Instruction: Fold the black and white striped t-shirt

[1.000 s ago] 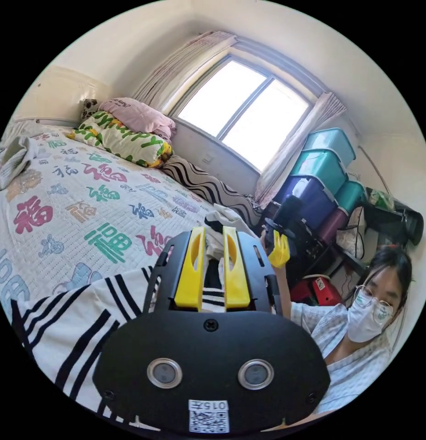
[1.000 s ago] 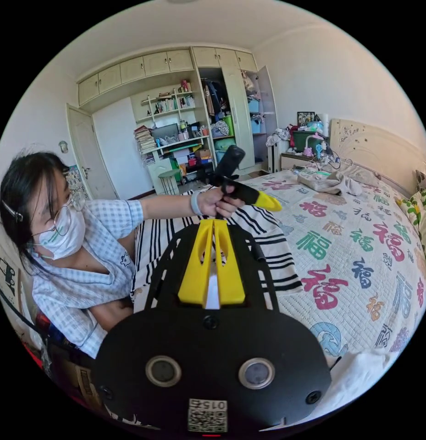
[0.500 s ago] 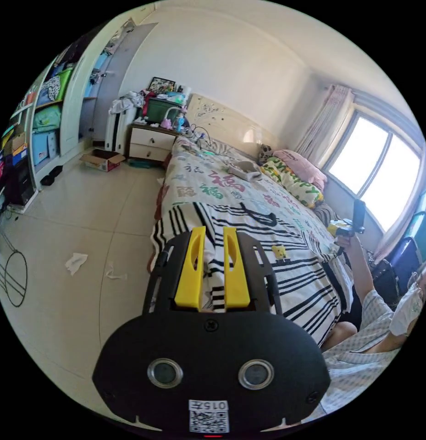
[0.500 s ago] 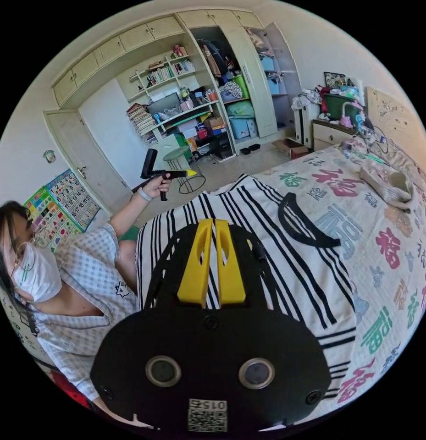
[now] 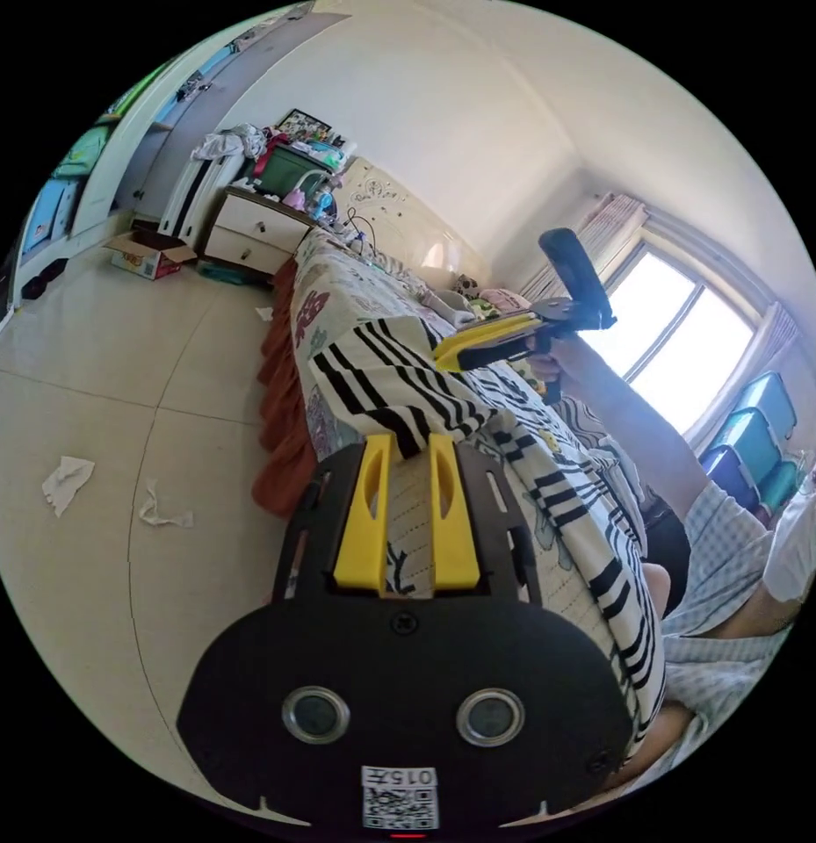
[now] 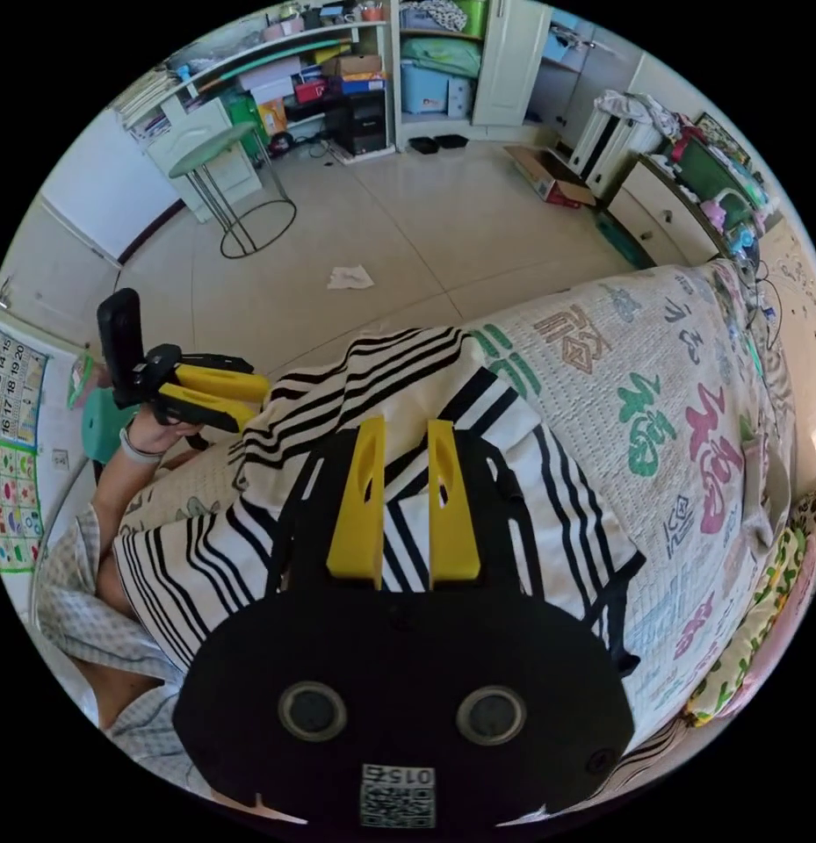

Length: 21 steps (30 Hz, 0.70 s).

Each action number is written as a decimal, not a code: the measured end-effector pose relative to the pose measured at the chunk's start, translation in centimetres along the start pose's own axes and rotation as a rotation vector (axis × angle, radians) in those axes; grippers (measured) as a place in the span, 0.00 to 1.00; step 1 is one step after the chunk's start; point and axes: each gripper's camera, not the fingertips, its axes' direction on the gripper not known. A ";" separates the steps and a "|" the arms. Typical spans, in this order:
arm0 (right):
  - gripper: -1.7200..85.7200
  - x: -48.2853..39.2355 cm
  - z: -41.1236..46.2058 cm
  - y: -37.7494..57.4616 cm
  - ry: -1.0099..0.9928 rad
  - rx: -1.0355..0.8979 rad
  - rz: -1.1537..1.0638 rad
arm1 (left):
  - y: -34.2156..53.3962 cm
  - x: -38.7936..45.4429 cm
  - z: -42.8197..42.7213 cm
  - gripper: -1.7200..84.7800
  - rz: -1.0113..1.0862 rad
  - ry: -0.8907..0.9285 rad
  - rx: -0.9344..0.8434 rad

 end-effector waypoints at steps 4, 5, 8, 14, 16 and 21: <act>0.02 -0.2 0.9 -0.7 -0.027 0.023 -0.034 | 0.9 0.2 -1.4 0.04 0.050 0.050 0.039; 0.02 -0.3 1.3 -0.7 -0.025 0.025 -0.037 | 1.7 0.5 -2.3 0.03 0.063 0.049 0.073; 0.01 -1.1 2.3 -0.2 -0.039 0.075 -0.050 | 4.5 0.9 -5.1 0.03 0.056 0.068 0.146; 0.05 -0.4 3.3 3.6 -0.146 0.221 0.007 | 8.2 2.7 -8.2 0.04 0.052 0.049 0.128; 0.07 1.1 2.5 6.5 -0.208 0.282 0.060 | 8.8 3.5 -8.7 0.05 0.049 0.004 0.125; 0.06 3.0 -0.1 22.5 -0.426 0.498 0.060 | 11.3 5.0 -12.9 0.06 0.047 0.032 0.230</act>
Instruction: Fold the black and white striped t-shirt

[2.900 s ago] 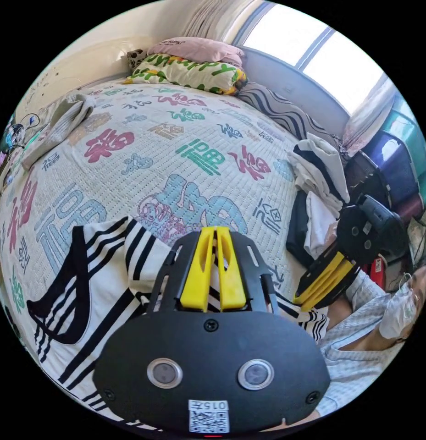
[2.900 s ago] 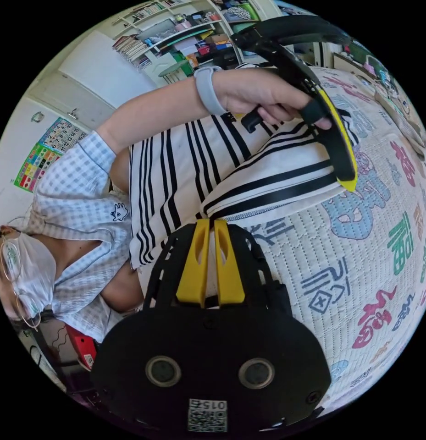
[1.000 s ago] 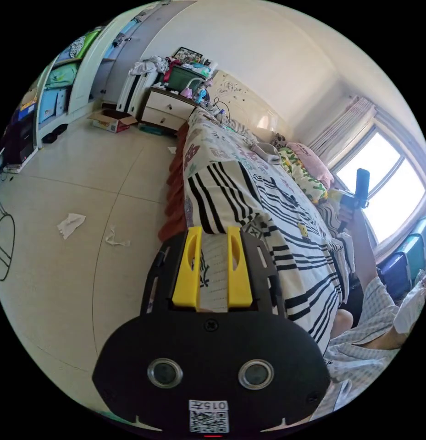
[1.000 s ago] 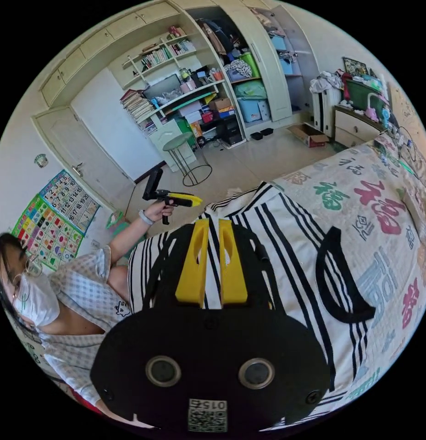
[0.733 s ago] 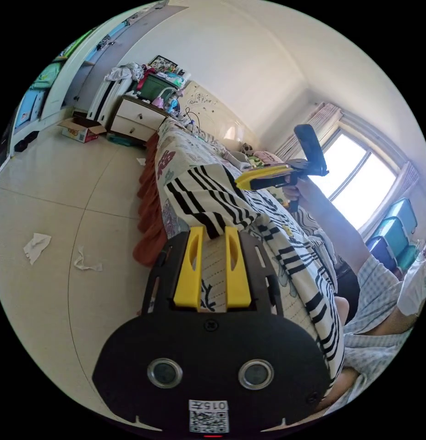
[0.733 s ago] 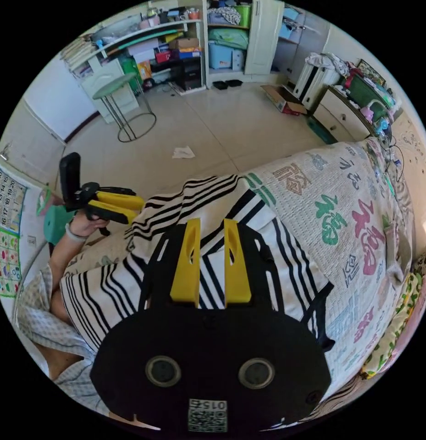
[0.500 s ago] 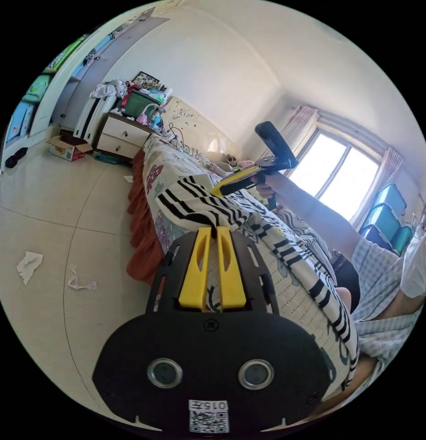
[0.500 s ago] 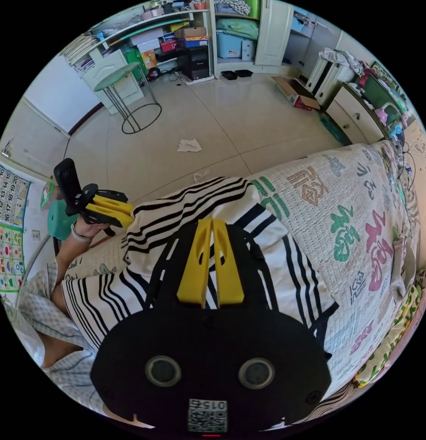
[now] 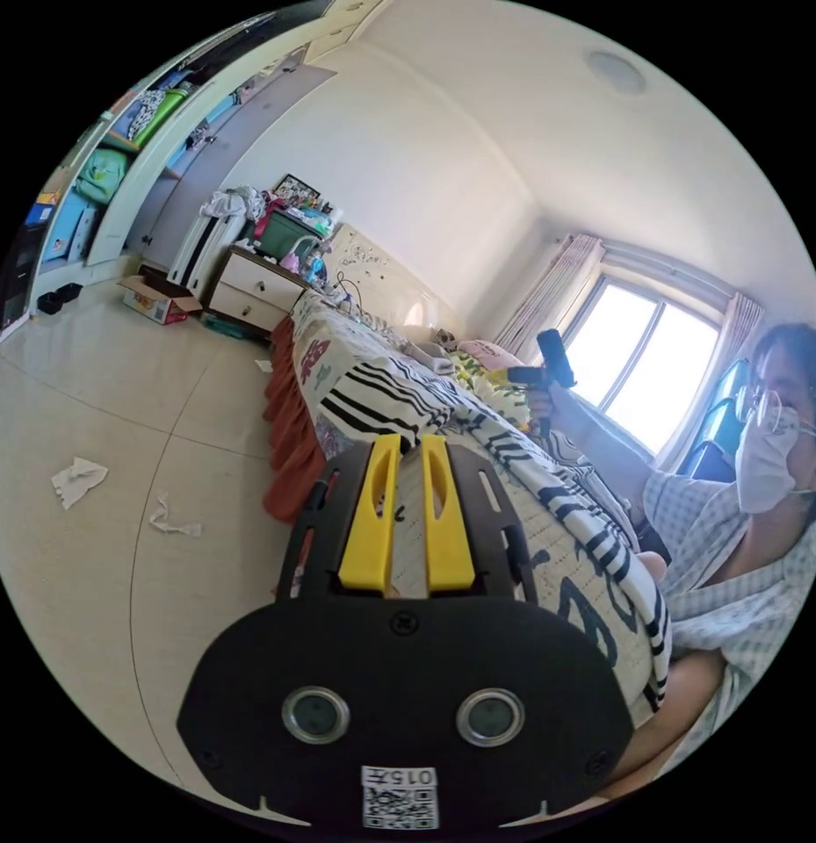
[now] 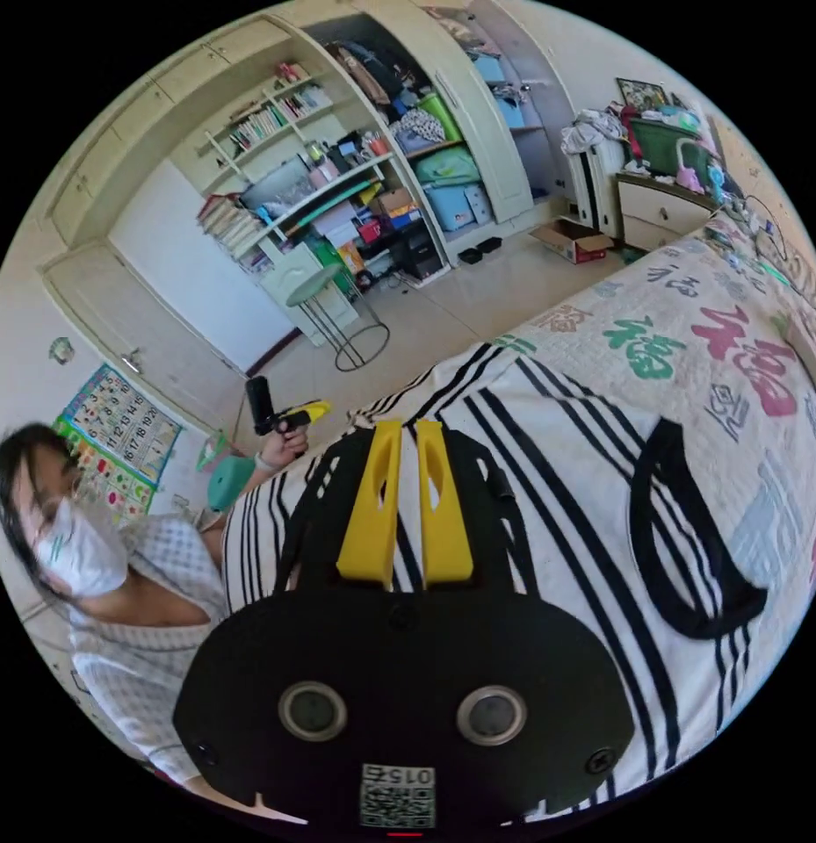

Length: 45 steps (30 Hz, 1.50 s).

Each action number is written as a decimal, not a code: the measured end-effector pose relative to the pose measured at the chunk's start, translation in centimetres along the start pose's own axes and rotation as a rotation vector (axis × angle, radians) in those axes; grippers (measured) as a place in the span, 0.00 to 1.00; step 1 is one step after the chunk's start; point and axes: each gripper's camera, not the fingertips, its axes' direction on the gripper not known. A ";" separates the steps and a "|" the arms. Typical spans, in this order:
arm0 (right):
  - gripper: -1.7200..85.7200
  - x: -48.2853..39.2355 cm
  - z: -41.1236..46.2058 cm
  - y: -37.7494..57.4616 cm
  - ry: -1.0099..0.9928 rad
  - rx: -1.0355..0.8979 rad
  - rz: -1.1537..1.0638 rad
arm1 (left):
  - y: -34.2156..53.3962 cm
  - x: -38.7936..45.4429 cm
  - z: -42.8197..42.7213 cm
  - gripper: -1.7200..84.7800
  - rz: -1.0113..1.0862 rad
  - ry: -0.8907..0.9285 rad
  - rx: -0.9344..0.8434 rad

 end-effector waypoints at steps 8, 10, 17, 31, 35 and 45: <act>0.02 -12.0 -10.0 23.8 0.661 0.258 -0.031 | 1.9 10.8 -6.7 0.01 0.175 -0.158 0.135; 0.02 -15.7 -11.2 26.8 0.783 0.327 -0.058 | 2.2 16.2 -7.7 0.02 0.307 -0.302 0.157; 0.01 -26.9 -11.3 40.8 1.110 0.755 -0.081 | 4.5 33.6 -9.9 0.08 0.640 -0.598 0.332; 0.13 -18.3 -10.5 51.4 0.611 0.072 0.305 | 7.3 35.1 -0.2 0.16 0.365 -0.457 -0.351; 0.11 -17.5 -11.0 52.0 0.591 0.060 0.359 | 9.0 31.1 3.0 0.15 0.260 -0.456 -0.495; 0.01 -17.8 -15.2 54.1 0.594 0.089 0.367 | 9.1 28.3 2.0 0.03 0.203 -0.312 -0.402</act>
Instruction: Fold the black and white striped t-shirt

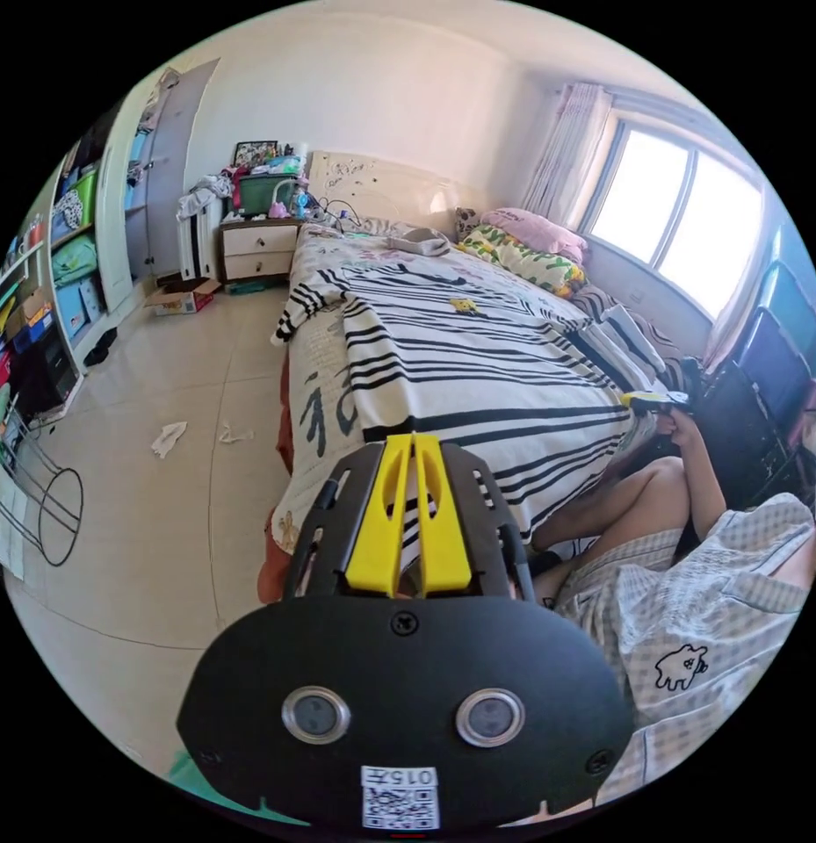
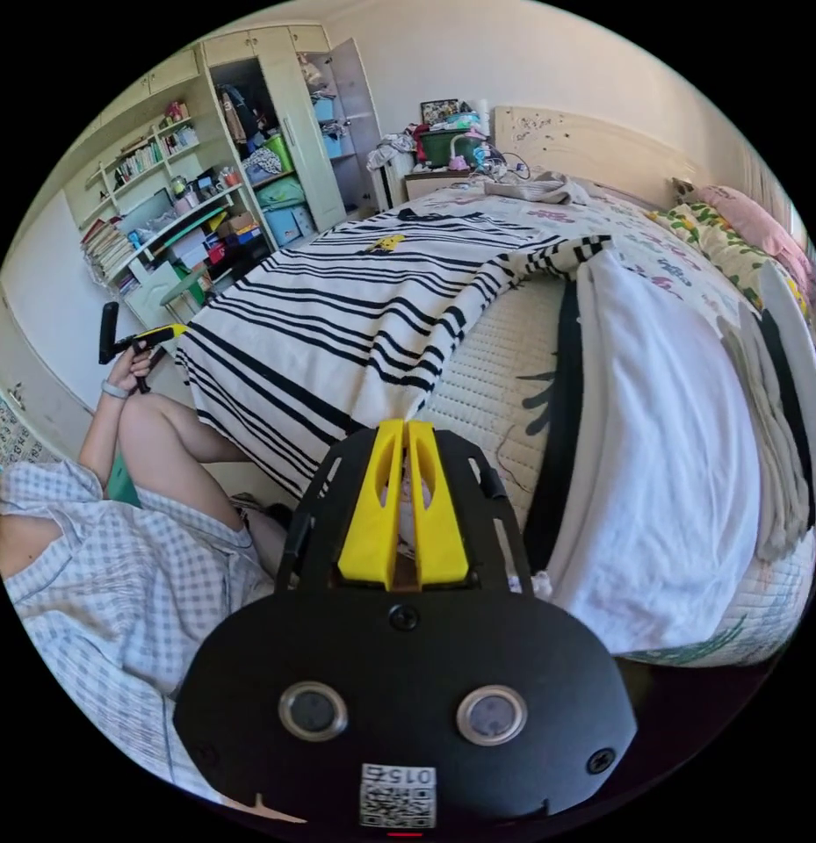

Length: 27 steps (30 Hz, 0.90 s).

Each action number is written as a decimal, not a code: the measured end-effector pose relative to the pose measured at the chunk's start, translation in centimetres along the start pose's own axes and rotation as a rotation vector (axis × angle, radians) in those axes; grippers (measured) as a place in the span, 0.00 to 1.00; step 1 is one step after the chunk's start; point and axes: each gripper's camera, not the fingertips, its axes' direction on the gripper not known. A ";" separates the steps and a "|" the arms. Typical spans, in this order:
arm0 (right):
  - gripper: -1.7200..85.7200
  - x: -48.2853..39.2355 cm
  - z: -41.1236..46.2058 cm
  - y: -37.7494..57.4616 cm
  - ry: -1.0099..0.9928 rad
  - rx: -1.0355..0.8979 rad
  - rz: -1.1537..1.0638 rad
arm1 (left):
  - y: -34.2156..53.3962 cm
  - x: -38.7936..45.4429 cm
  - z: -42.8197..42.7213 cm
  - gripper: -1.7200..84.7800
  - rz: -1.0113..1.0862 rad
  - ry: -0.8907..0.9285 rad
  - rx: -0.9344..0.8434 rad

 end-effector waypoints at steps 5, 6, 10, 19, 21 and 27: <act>0.03 2.3 -1.5 0.6 -0.098 -0.005 0.041 | 0.6 0.1 0.6 0.02 0.031 -0.055 -0.006; 0.04 2.2 -1.5 0.7 -0.085 -0.028 0.016 | 0.6 0.3 1.1 0.03 0.056 -0.064 -0.022; 0.09 2.7 -3.0 1.3 -0.145 -0.069 -0.036 | 1.1 0.3 1.5 0.06 0.106 0.003 -0.033; 0.03 2.4 -5.3 1.4 -0.136 -0.142 -0.117 | 1.5 -0.9 4.4 0.10 0.075 -0.036 -0.120; 0.02 2.5 -7.6 1.4 -0.141 -0.101 -0.101 | 1.8 -1.5 3.5 0.05 0.082 0.019 -0.066; 0.01 2.5 -7.4 0.0 -0.084 -0.243 -0.062 | 2.1 -2.1 5.3 0.03 0.088 -0.001 -0.167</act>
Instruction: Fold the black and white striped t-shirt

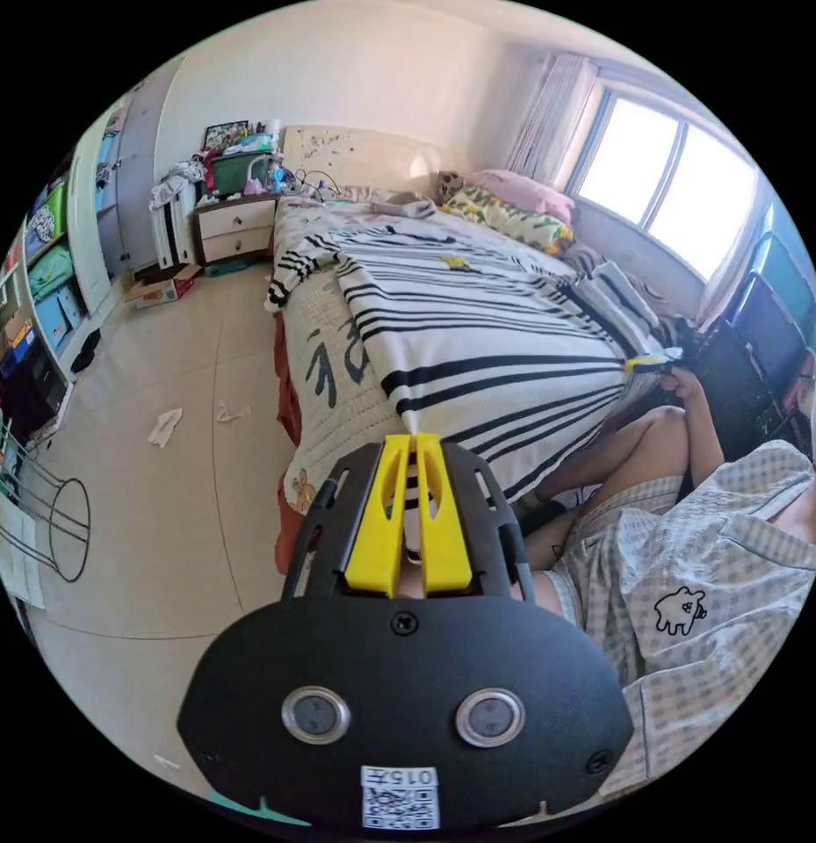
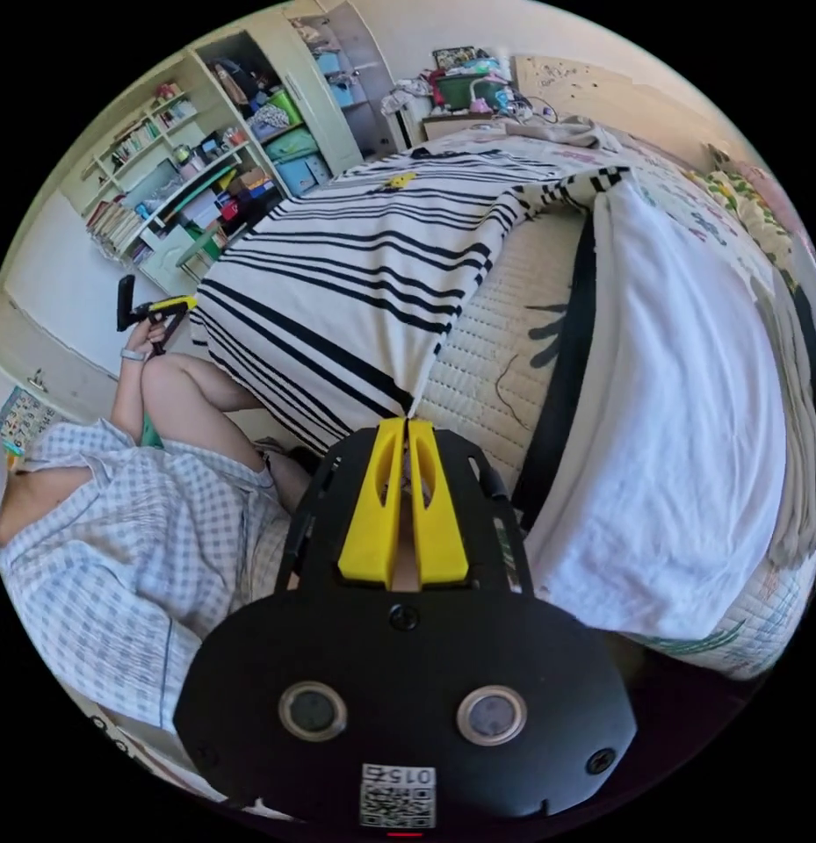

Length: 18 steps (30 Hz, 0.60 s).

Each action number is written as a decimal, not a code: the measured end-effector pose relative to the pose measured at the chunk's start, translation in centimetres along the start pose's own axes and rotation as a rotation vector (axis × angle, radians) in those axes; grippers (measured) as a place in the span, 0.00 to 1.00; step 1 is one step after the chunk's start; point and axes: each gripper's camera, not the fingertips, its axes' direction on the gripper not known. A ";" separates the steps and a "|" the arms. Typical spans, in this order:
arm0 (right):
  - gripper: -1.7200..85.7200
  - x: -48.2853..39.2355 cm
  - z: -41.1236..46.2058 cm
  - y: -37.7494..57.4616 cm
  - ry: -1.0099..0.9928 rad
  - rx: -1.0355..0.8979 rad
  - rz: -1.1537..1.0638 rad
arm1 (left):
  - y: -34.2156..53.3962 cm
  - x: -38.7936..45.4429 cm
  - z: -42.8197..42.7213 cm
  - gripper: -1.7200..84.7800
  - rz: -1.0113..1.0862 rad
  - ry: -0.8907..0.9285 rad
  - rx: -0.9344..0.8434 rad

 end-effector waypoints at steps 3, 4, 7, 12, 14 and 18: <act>0.03 -1.3 -1.6 0.0 0.044 0.013 -0.054 | -0.5 1.2 1.4 0.04 0.055 -0.068 -0.044; 0.03 -1.3 -2.0 0.1 0.041 0.012 -0.053 | -0.3 1.0 1.4 0.04 0.046 -0.060 -0.036; 0.05 -0.8 -4.7 0.4 0.058 0.051 0.008 | 0.7 -0.9 0.7 0.06 -0.041 0.010 0.027; 0.07 0.3 -12.2 2.4 0.193 0.306 0.119 | 3.1 -1.0 -3.8 0.09 -0.147 -0.052 0.284; 0.06 1.3 -14.7 2.4 0.212 0.394 0.153 | 2.4 0.6 -4.6 0.09 -0.101 -0.061 0.320; 0.06 4.3 -19.5 0.0 0.197 0.528 0.205 | -2.7 7.5 -3.0 0.10 0.125 -0.104 0.328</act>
